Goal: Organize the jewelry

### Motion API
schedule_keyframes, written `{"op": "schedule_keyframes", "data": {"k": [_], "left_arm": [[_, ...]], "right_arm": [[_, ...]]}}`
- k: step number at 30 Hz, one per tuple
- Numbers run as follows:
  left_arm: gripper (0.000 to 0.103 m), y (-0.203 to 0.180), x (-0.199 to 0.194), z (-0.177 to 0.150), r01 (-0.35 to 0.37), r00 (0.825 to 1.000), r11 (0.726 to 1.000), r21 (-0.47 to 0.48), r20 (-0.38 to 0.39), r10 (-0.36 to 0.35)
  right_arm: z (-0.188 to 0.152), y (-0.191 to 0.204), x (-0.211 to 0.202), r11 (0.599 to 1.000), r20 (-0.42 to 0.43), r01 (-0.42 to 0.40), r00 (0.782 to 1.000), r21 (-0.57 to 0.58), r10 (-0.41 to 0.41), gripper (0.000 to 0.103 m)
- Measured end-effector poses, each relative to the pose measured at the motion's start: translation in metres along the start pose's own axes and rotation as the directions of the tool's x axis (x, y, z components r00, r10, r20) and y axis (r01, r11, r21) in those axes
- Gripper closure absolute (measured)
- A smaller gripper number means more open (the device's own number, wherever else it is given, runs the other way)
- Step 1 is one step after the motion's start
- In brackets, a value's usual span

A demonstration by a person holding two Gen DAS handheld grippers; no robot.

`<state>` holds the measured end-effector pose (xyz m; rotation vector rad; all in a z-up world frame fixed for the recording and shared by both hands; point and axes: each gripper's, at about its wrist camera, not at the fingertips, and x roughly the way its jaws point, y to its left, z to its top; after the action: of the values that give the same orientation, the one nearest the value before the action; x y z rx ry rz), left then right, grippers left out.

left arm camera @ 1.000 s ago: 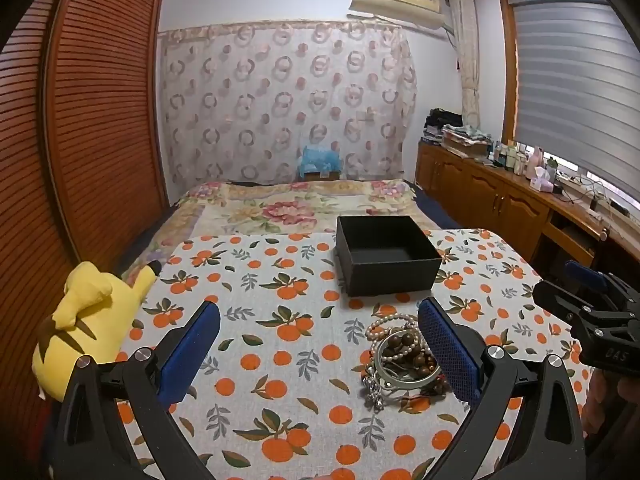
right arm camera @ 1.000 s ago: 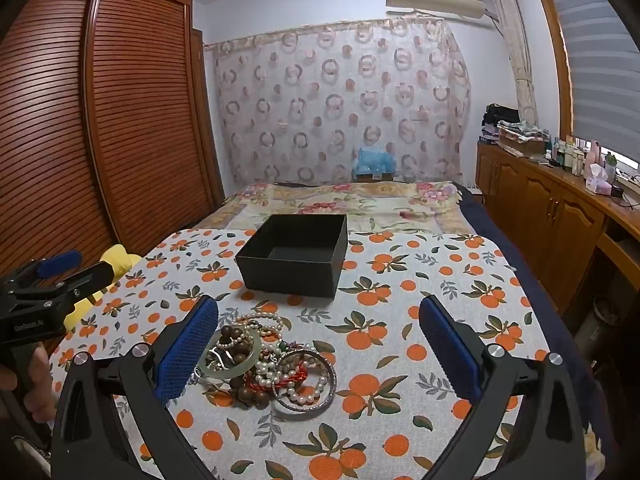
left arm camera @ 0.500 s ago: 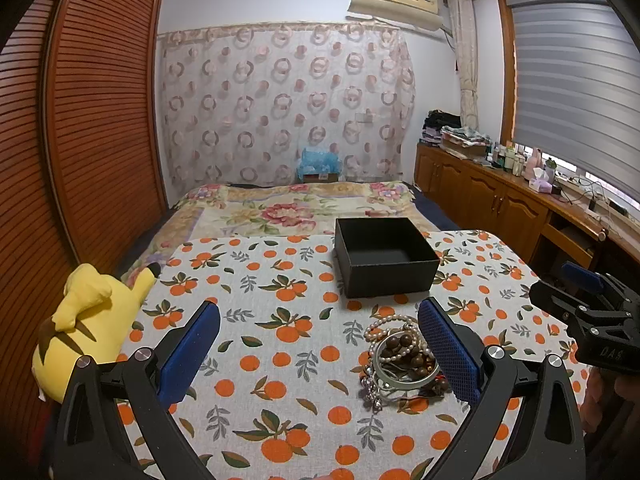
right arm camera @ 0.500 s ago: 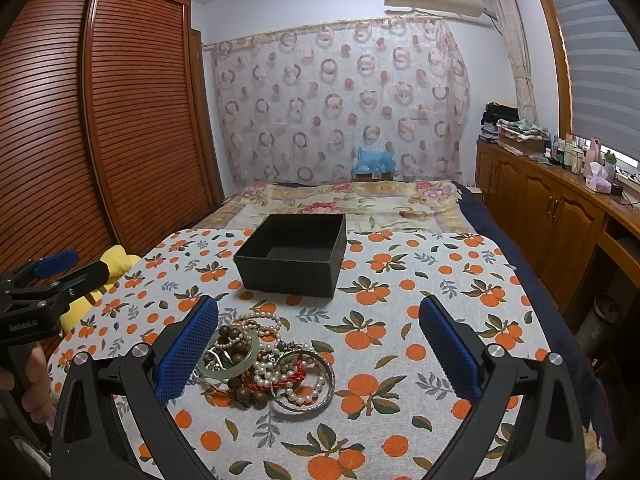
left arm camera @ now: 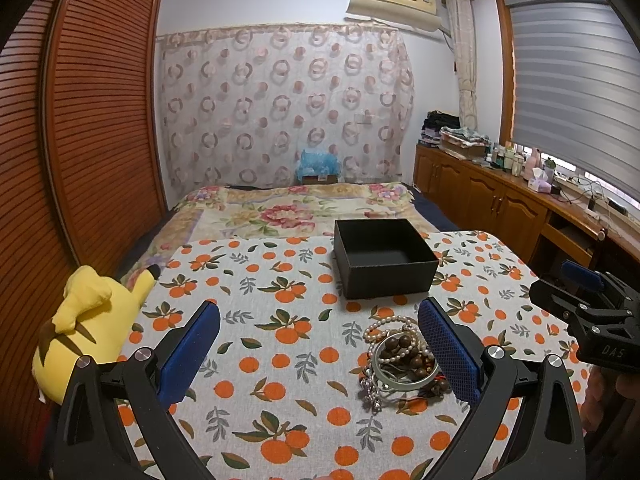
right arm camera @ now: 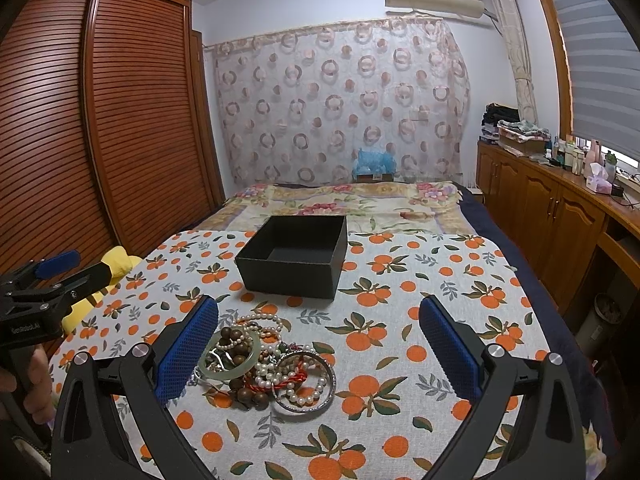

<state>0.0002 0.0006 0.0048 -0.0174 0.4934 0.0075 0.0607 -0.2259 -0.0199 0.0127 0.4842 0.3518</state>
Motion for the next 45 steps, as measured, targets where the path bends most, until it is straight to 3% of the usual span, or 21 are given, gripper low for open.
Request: {"op": "schedule_keyframes", "data": {"k": [45], "left_arm": [[0.007,-0.011,-0.009,0.001,0.007,1.0,1.0,0.004,-0.006,-0.007]], "right_arm": [[-0.002,-0.003,0.001,1.0,0.004,-0.002,1.0,0.002,0.002,0.002]]}}
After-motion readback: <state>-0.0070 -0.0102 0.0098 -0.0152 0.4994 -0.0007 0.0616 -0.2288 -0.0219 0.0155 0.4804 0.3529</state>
